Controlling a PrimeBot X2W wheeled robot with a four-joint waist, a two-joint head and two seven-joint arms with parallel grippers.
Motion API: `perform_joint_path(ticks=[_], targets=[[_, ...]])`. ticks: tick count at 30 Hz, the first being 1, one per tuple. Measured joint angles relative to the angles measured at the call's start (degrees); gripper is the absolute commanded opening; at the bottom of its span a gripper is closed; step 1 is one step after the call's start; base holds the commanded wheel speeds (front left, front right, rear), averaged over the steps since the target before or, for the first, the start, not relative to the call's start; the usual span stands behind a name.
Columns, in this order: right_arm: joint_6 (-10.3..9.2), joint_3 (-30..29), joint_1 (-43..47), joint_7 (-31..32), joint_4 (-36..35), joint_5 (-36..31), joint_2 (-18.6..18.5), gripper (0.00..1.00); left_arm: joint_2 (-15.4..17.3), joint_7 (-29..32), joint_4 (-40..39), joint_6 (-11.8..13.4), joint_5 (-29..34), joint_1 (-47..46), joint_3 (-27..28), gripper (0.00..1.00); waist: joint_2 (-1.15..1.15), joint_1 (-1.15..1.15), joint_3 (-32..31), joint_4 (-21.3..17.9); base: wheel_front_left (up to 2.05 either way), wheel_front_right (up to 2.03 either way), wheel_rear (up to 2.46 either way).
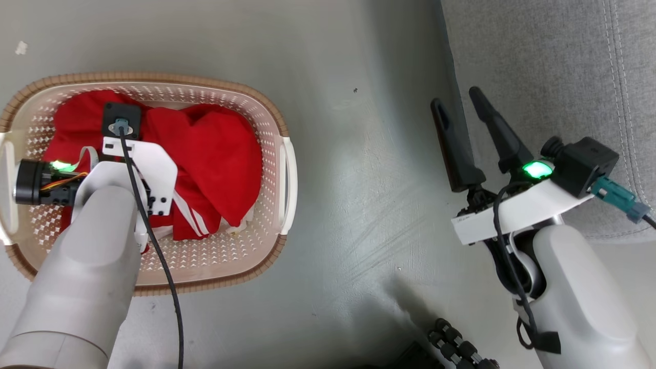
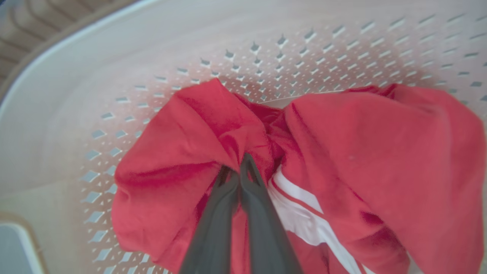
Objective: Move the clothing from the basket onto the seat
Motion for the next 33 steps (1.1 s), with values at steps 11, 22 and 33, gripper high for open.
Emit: perform_joint_path(ticks=[11, 22, 33], targets=[[0.00, -0.7, -3.0, 0.0, 1.8, -3.0, 0.0, 1.00, -2.0, -5.5, -1.9, -3.1, -4.1, 2.1, 2.3, 0.00, 0.00, 0.00, -3.3, 1.9, 0.00, 0.00, 0.00], [0.00, -0.4, -3.3, 0.0, 3.8, -5.6, -0.1, 1.00, -3.2, -12.0, -3.2, -5.7, -8.6, 5.6, 5.5, 0.00, 0.00, 0.00, -7.3, 4.4, 0.00, 0.00, 0.00], [0.00, -1.2, -2.8, 0.0, 6.3, -8.3, -0.1, 1.00, -4.7, -17.7, -5.2, -9.5, -13.6, 10.9, 7.3, 0.00, 0.00, 0.00, -13.5, 7.5, 0.00, 0.00, 0.00]])
